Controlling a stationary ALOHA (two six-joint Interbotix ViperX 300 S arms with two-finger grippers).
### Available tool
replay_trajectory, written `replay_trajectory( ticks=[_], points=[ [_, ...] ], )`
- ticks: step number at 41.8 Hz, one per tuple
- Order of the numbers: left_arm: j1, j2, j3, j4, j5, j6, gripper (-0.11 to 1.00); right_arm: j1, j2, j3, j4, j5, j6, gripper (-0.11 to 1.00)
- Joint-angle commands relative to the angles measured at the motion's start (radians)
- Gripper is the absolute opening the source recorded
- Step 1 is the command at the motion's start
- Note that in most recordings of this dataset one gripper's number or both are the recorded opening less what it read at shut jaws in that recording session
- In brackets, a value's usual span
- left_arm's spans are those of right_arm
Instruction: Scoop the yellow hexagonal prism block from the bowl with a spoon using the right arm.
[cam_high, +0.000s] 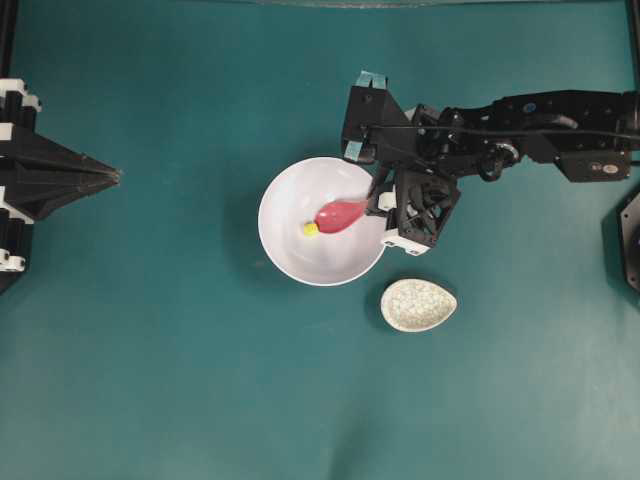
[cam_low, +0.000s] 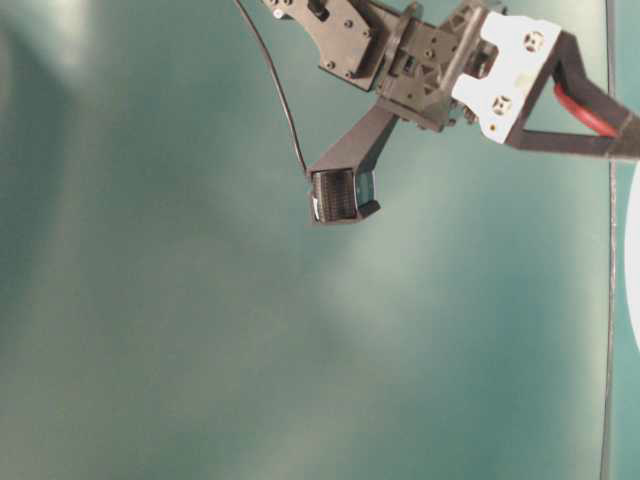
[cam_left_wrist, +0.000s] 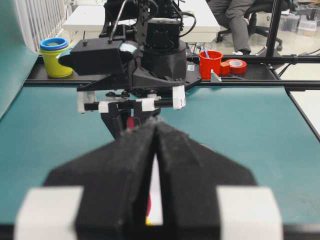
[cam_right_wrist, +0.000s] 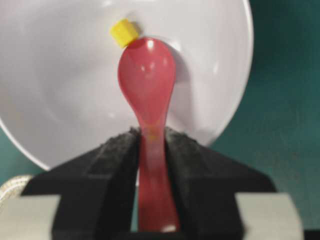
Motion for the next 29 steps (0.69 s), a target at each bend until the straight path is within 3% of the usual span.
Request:
replay_trajectory(
  ticks=[1,29],
  points=[
    [0.002,0.006,-0.025,0.002,-0.005,0.0,0.01,-0.002,-0.011,-0.021,-0.002,-0.029,-0.002,0.23],
    [0.002,0.011,-0.025,0.002,-0.005,0.0,0.01,-0.002,-0.009,-0.021,0.014,-0.138,0.003,0.23]
  ],
)
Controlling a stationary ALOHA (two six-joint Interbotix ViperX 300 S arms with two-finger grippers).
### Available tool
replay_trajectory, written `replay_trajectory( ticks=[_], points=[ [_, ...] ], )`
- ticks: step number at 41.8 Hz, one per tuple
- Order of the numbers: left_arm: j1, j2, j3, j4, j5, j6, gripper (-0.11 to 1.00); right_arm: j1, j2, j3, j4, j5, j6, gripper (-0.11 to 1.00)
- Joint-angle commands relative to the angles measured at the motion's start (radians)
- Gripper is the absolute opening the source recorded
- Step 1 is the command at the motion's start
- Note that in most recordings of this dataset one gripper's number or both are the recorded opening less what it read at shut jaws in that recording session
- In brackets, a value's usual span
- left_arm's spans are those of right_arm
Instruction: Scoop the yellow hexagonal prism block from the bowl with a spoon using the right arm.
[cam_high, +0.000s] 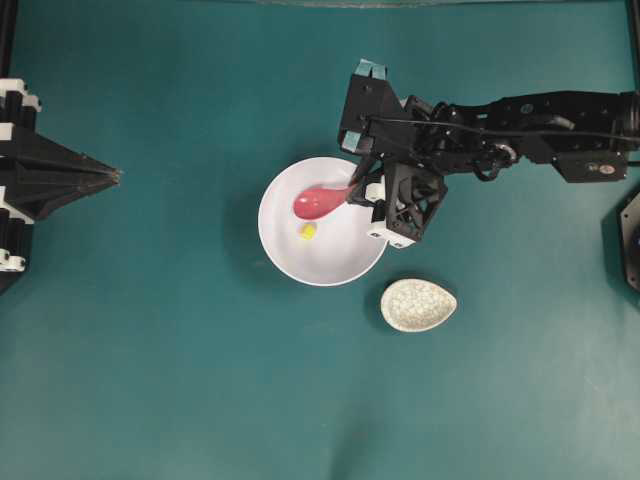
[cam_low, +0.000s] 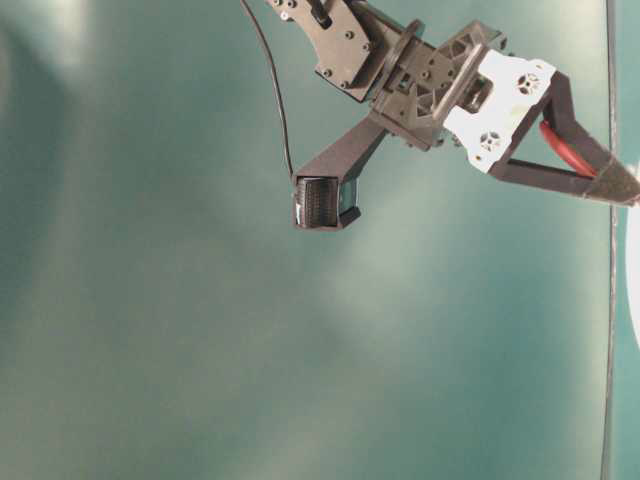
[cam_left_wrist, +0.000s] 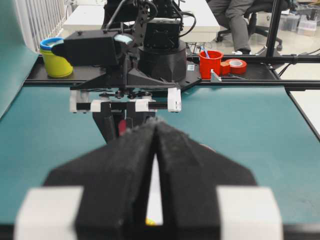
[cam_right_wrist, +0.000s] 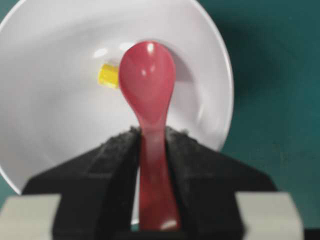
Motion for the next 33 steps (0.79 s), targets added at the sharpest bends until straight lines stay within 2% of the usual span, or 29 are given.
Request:
replay_trajectory(
  ticks=[1,13,20,28,33],
  points=[
    [0.002,0.011,-0.025,0.002,-0.005,0.0,0.01,-0.003,-0.015,-0.021,0.011,-0.015,0.002,0.23],
    [0.002,0.017,-0.023,0.002,-0.005,0.0,0.01,-0.003,-0.046,-0.021,0.069,-0.04,0.005,0.23],
    [0.002,0.02,-0.025,0.002,-0.005,-0.002,0.01,-0.003,-0.095,-0.018,0.081,-0.035,0.008,0.23],
    [0.002,0.015,-0.025,0.002,-0.005,0.0,0.01,-0.003,-0.147,-0.006,0.089,-0.015,0.06,0.23],
    [0.002,0.029,-0.023,0.002,-0.005,0.0,0.01,-0.003,-0.16,-0.006,0.089,0.044,0.081,0.23]
  ],
)
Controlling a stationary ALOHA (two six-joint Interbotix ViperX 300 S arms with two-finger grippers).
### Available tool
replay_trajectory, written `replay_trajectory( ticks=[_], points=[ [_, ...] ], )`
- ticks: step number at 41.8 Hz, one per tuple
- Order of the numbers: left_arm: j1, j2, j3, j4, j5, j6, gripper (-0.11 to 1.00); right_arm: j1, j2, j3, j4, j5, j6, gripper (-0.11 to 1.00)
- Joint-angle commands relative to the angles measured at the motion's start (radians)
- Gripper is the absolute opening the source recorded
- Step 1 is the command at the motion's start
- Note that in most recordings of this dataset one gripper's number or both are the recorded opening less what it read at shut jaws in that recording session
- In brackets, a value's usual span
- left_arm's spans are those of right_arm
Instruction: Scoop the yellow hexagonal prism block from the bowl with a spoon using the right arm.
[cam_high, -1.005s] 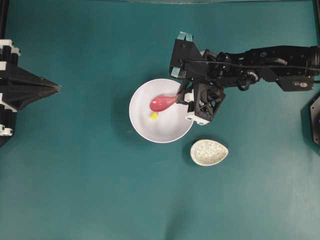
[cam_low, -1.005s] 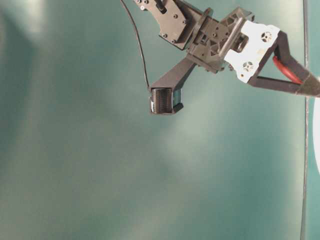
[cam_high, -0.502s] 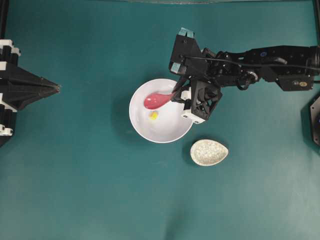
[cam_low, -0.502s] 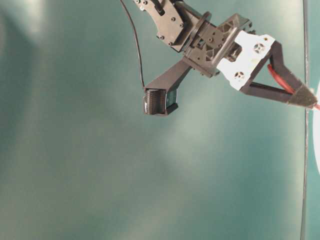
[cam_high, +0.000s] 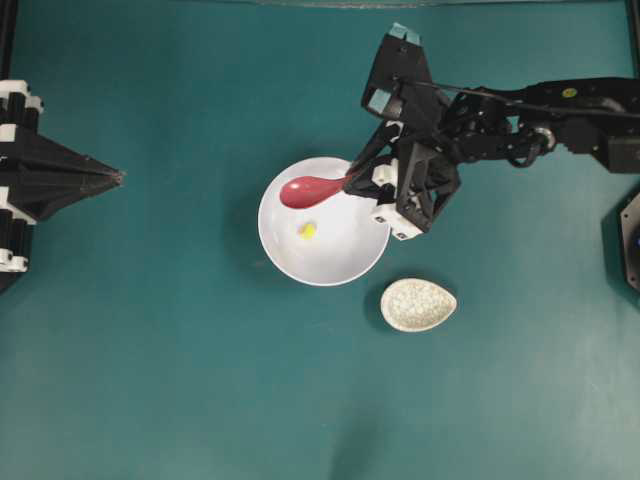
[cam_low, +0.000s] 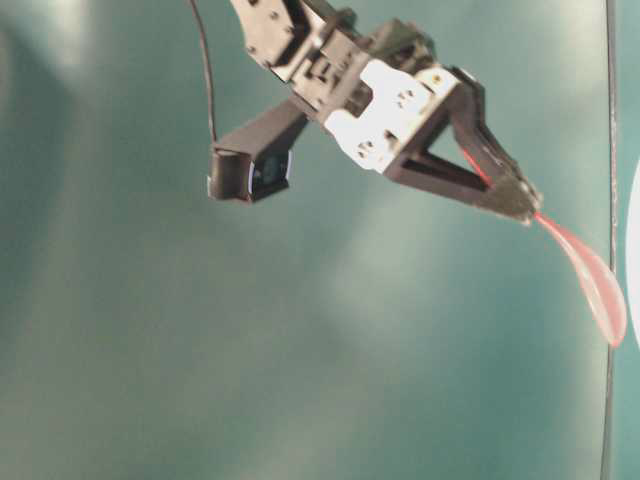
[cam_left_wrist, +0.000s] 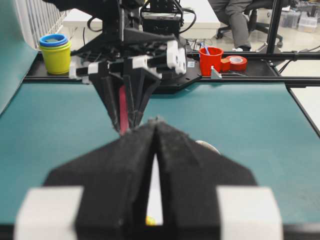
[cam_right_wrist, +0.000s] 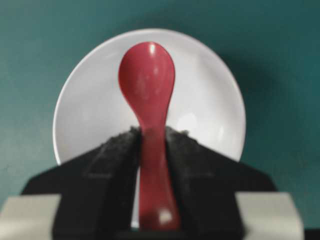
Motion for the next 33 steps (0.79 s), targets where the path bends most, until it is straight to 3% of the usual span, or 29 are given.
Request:
replay_trajectory(
  ticks=[1,19,27,33],
  points=[
    [0.002,0.021,-0.021,0.002,-0.003,0.0,0.01,-0.002,-0.034,-0.014,0.003,0.044,0.006,0.23],
    [0.002,0.055,-0.021,0.002,0.012,0.002,0.01,-0.002,-0.02,-0.063,0.0,0.318,0.052,0.23],
    [0.002,0.06,-0.023,0.002,0.006,0.002,0.01,0.005,0.008,-0.097,-0.005,0.376,0.055,0.23],
    [0.003,0.066,-0.021,0.002,0.006,0.002,0.01,0.005,0.029,-0.107,-0.041,0.393,0.054,0.23]
  ],
)
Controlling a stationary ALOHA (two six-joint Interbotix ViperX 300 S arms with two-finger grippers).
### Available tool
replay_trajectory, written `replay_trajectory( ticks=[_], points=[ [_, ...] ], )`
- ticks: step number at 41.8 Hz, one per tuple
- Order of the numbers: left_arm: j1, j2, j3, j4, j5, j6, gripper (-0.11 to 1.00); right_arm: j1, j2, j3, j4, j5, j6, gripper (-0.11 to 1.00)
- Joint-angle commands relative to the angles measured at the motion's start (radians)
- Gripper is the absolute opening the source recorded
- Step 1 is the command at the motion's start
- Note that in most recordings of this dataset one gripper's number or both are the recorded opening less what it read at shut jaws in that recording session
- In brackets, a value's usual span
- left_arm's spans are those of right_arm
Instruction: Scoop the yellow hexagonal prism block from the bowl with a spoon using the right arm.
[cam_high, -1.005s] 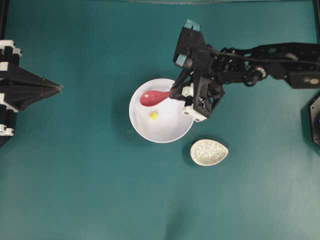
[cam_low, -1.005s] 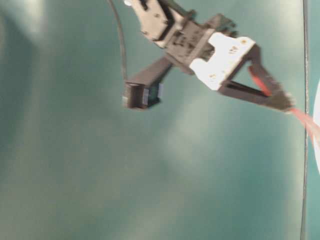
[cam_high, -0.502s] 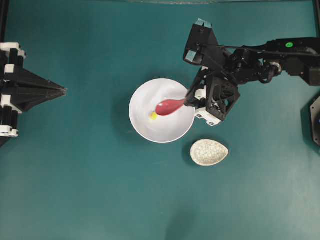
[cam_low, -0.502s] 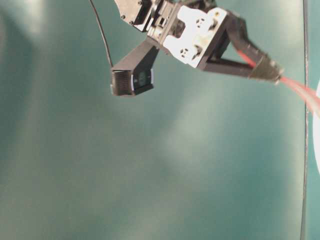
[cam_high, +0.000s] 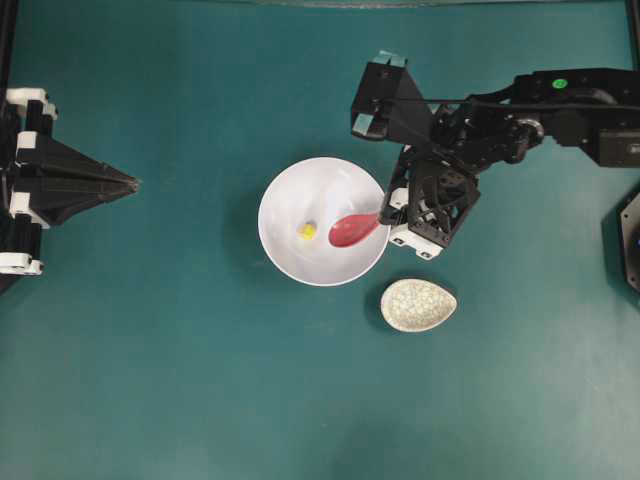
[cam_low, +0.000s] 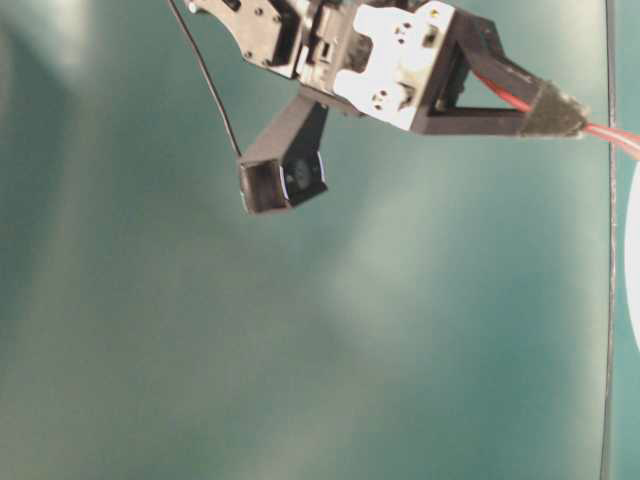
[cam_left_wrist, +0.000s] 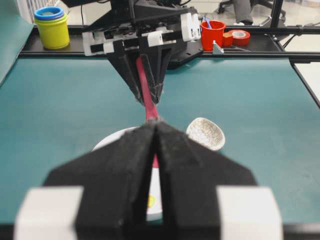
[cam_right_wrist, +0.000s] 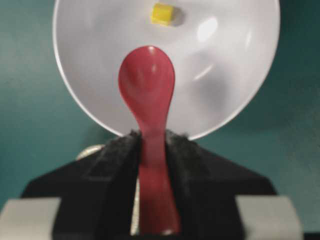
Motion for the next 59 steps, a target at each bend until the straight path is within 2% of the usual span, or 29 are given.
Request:
replay_trajectory(
  ticks=[1,11,21,54,59],
  points=[
    [0.005,0.012,-0.021,0.003,-0.009,0.002,0.01,0.003,-0.002,-0.028,-0.026,0.009,0.0,0.23],
    [0.04,0.029,-0.021,0.003,-0.009,0.0,0.01,0.003,0.041,-0.04,-0.052,0.015,-0.003,0.23],
    [0.043,0.04,-0.02,0.003,-0.012,0.0,0.01,0.005,0.069,-0.049,-0.084,0.015,-0.008,0.23],
    [0.043,0.04,-0.023,0.003,-0.012,0.0,0.01,0.029,0.155,-0.097,-0.089,-0.074,-0.018,0.23],
    [0.043,0.04,-0.021,0.003,-0.012,0.0,0.01,0.029,0.161,-0.097,-0.095,-0.098,-0.02,0.16]
  ],
)
